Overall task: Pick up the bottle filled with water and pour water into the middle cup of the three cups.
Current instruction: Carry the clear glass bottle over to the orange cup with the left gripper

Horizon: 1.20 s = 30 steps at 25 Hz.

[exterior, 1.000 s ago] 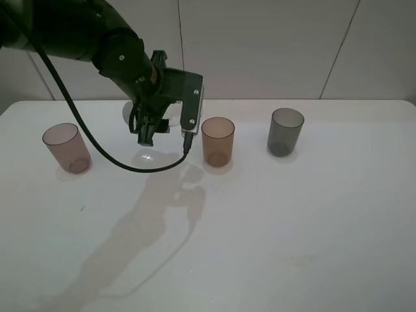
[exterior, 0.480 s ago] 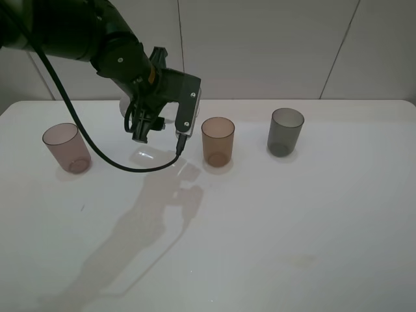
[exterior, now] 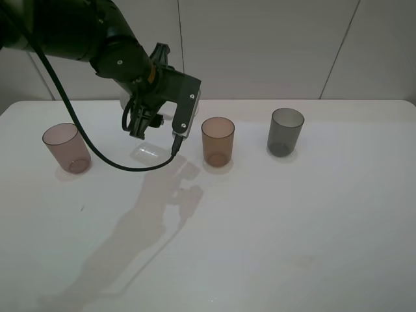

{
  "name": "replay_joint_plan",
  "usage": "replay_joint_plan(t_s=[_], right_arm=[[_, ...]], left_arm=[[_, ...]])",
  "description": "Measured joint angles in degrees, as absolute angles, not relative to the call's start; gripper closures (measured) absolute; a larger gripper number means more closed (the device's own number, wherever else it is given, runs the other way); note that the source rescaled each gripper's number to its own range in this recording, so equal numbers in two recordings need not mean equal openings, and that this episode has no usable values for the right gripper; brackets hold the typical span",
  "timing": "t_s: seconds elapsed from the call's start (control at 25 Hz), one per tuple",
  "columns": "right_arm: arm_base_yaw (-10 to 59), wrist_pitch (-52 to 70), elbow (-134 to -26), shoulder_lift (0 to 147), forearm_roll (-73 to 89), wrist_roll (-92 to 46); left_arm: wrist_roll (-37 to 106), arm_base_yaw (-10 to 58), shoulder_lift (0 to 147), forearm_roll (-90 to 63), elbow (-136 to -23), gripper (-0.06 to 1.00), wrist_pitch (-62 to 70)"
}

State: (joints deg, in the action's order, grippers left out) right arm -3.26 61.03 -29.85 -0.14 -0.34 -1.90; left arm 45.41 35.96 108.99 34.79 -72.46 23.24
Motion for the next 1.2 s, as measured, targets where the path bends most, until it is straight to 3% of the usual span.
replay_joint_plan(t_s=[1.2], right_arm=[[-3.3, 61.0, -29.8, -0.1, -0.3, -1.9]], left_arm=[[45.6, 39.7, 114.0, 44.3, -78.1, 0.94, 23.1]])
